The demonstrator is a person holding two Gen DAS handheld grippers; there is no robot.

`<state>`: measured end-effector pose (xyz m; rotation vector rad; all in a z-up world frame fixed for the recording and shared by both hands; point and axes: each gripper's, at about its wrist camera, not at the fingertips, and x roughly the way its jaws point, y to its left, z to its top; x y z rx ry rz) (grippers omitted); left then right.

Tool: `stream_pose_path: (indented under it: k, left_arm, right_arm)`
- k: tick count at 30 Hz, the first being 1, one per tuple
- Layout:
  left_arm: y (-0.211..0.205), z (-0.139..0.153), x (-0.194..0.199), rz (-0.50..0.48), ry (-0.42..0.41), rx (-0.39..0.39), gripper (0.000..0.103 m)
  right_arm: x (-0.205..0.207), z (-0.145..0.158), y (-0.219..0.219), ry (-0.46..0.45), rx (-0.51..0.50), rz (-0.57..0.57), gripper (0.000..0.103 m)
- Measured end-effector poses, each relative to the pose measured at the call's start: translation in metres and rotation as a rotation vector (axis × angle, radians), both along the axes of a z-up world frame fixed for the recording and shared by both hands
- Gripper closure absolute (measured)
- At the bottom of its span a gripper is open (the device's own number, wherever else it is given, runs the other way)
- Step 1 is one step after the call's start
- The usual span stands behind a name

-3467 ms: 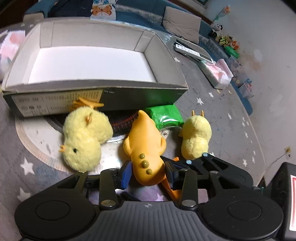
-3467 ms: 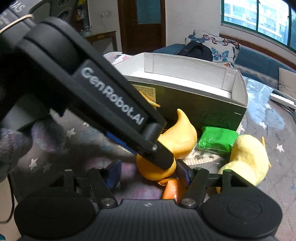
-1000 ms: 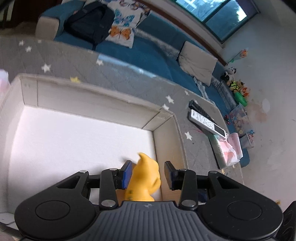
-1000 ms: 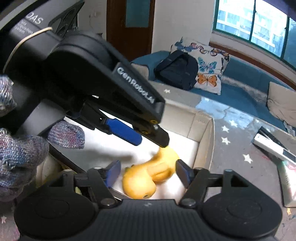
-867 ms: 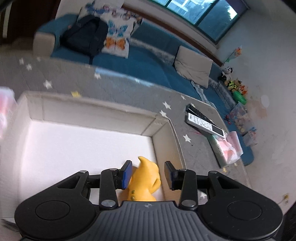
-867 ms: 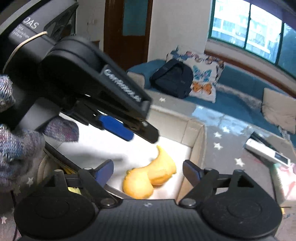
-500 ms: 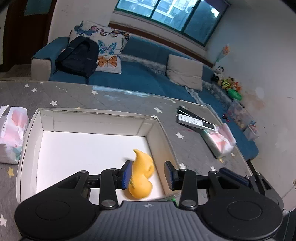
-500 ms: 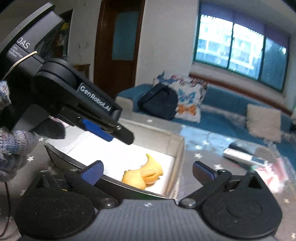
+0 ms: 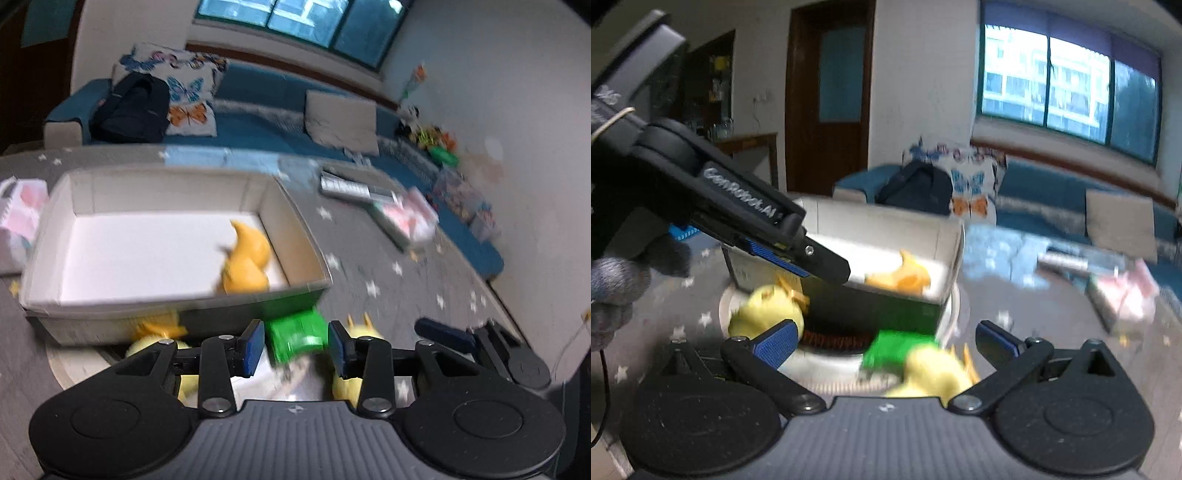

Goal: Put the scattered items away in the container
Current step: 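Grasp the yellow plush chick beside the green block with the left gripper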

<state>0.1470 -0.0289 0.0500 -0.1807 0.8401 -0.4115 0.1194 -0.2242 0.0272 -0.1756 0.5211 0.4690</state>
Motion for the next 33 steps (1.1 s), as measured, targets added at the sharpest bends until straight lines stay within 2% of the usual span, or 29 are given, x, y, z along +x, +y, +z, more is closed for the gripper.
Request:
stream_pose_path:
  k: [7, 11, 18, 21, 23, 29, 33]
  left_arm:
    - [-0.025, -0.019, 0.002, -0.066, 0.059, -0.016, 0.063]
    - [-0.039, -0.028, 0.010, -0.091, 0.088, -0.039, 0.063]
    - [-0.046, -0.041, 0.029, -0.080, 0.144, -0.071, 0.063]
    - [-0.048, -0.046, 0.034, -0.090, 0.169, -0.094, 0.063]
    - [-0.050, -0.047, 0.037, -0.094, 0.173, -0.099, 0.062]
    - [-0.058, -0.046, 0.038, -0.104, 0.163, -0.074, 0.062]
    - [-0.061, -0.047, 0.035, -0.119, 0.161, -0.055, 0.063]
  right_arm:
    - [0.012, -0.034, -0.010, 0.104, -0.028, -0.092, 0.001]
    - [0.023, -0.048, -0.019, 0.176, 0.017, -0.119, 0.005]
    - [0.038, -0.060, -0.030, 0.265, 0.096, -0.176, 0.012]
    - [0.039, -0.063, -0.031, 0.277, 0.120, -0.184, 0.018]
    - [0.039, -0.062, -0.029, 0.269, 0.110, -0.189, 0.025]
    - [0.041, -0.056, -0.031, 0.289, 0.130, -0.215, 0.040]
    - [0.040, -0.056, -0.033, 0.294, 0.140, -0.221, 0.042]
